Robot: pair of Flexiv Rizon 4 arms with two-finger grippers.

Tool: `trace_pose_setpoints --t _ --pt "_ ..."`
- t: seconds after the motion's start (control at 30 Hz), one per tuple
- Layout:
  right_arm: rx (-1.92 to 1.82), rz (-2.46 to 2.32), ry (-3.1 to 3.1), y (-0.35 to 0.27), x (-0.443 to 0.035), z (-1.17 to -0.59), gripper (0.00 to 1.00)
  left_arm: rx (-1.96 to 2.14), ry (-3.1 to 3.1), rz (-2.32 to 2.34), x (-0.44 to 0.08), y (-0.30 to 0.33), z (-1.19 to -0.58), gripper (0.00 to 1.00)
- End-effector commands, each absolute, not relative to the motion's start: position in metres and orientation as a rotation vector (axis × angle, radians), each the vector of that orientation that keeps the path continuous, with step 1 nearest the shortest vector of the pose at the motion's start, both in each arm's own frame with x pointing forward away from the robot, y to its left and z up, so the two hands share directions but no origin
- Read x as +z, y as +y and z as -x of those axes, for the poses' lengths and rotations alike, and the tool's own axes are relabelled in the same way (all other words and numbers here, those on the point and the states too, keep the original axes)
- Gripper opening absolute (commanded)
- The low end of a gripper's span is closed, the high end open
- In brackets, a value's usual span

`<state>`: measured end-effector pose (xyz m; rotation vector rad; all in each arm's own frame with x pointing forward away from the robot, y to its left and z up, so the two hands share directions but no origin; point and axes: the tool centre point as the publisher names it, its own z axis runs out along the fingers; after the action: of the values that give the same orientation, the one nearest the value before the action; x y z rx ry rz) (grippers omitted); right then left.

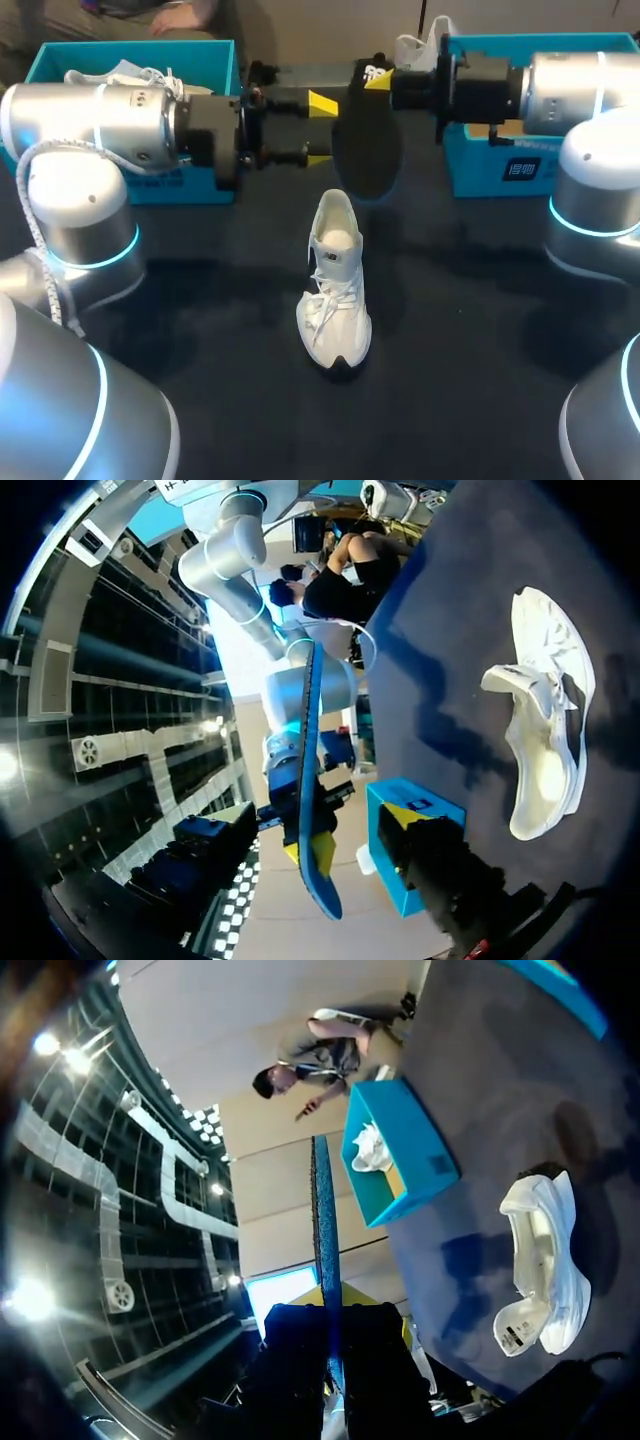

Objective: Take the shoe out of the shoebox, open the shoe tongue, remove and reinsert the insole, then place the shoe into the shoebox

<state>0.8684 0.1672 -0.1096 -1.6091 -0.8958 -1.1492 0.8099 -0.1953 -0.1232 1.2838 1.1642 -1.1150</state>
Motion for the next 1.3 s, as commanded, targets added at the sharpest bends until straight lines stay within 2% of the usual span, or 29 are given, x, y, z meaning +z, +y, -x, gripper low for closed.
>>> trace_pose_setpoints --t 0.03,0.13,0.17,0.43,0.6,0.63,0.67,0.83,0.87,0.9,0.93,1.3 --pt "-1.159 1.597 -0.891 0.18 -0.114 -0.875 0.0 -1.107 1.152 -1.26 -0.127 -0.205 -0.809 0.63" --pt "-1.16 1.591 -0.889 0.184 -0.115 -0.875 0.0 -1.101 1.142 -1.248 -0.126 -0.21 -0.809 0.59" --pt "-1.16 1.588 -0.889 0.185 -0.116 -0.875 0.0 -1.1 1.14 -1.246 -0.125 -0.212 -0.81 0.51" --pt "-1.164 1.58 -0.882 0.191 -0.117 -0.873 0.0 -1.096 1.125 -1.235 -0.125 -0.218 -0.813 0.43" --pt "-1.169 1.58 -0.878 0.192 -0.118 -0.87 0.0 -1.081 1.135 -1.23 -0.128 -0.217 -0.817 0.27" --pt "-1.169 1.58 -0.877 0.192 -0.118 -0.87 0.0 -1.079 1.137 -1.228 -0.129 -0.217 -0.817 0.16" --pt "-1.168 1.579 -0.876 0.193 -0.118 -0.869 0.0 -1.073 1.139 -1.221 -0.129 -0.217 -0.818 0.0" --pt "-1.199 1.563 -0.908 0.195 -0.118 -0.867 0.0 -1.081 1.141 -1.219 -0.129 -0.216 -0.819 0.0" --pt "-1.211 1.545 -0.928 0.194 -0.117 -0.866 0.03 -1.086 1.141 -1.219 -0.129 -0.215 -0.818 0.0" --pt "-1.215 1.545 -0.934 0.194 -0.116 -0.865 0.42 -1.09 1.14 -1.221 -0.128 -0.214 -0.817 0.0" --pt "-1.228 1.545 -0.944 0.193 -0.116 -0.863 1.0 -1.09 1.139 -1.221 -0.128 -0.213 -0.816 0.0" --pt "-1.291 1.425 -1.131 0.171 -0.121 -0.843 1.0 -1.128 1.166 -1.222 -0.119 -0.185 -0.807 0.0"
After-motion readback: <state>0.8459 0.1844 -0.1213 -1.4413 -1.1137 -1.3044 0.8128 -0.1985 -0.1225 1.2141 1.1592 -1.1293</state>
